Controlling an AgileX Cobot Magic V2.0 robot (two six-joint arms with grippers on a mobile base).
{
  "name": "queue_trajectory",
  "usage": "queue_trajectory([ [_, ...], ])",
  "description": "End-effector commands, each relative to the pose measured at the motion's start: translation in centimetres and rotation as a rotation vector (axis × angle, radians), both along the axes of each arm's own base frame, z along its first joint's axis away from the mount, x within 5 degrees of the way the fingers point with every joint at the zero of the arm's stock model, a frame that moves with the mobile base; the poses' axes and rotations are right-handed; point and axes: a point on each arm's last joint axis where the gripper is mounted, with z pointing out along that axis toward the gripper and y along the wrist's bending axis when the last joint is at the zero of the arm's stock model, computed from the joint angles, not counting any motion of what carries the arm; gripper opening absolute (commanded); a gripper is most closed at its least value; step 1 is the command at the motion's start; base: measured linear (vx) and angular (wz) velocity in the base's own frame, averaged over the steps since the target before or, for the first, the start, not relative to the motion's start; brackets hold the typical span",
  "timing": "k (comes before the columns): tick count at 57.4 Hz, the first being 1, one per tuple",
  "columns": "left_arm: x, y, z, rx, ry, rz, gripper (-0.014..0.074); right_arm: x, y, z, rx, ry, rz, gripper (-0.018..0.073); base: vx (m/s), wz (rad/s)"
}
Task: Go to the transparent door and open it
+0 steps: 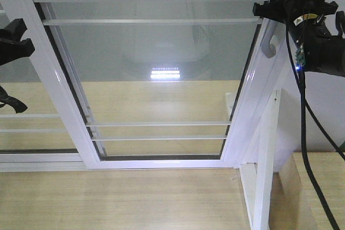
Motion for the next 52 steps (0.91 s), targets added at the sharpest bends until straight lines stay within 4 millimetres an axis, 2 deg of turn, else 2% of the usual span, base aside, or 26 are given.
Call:
queue_trajectory([
  [1, 0.1, 0.0, 2.1, -0.022, -0.115, 0.007, 0.0496, -0.2, -0.8, 3.4, 0.008, -0.145, -0.035, 0.0202, 0.0, 0.0],
  [5, 0.1, 0.0, 2.0, -0.021, -0.11, 0.007, 0.0496, -0.2, -0.7, 3.4, 0.006, -0.145, -0.033, 0.0135, 0.0, 0.0],
  [11, 0.1, 0.0, 2.0, -0.021, -0.109, 0.007, 0.0496, -0.2, -0.4, 3.4, -0.027, -0.136, 0.0, 0.009, 0.0, 0.0],
  [18, 0.1, 0.0, 2.0, -0.021, -0.109, 0.007, 0.0496, -0.2, 0.9, 3.4, -0.057, -0.137, 0.064, 0.0095, 0.0, 0.0],
  [38, 0.1, 0.0, 2.0, -0.021, -0.106, 0.007, 0.0496, -1.1, 6.4, 3.5, -0.073, -0.165, 0.213, 0.0111, 0.0, 0.0],
  [52, 0.1, 0.0, 2.0, -0.021, -0.106, 0.007, 0.0496, -1.7, 8.7, 3.6, -0.069, -0.172, 0.268, 0.0113, 0.0, -0.01],
])
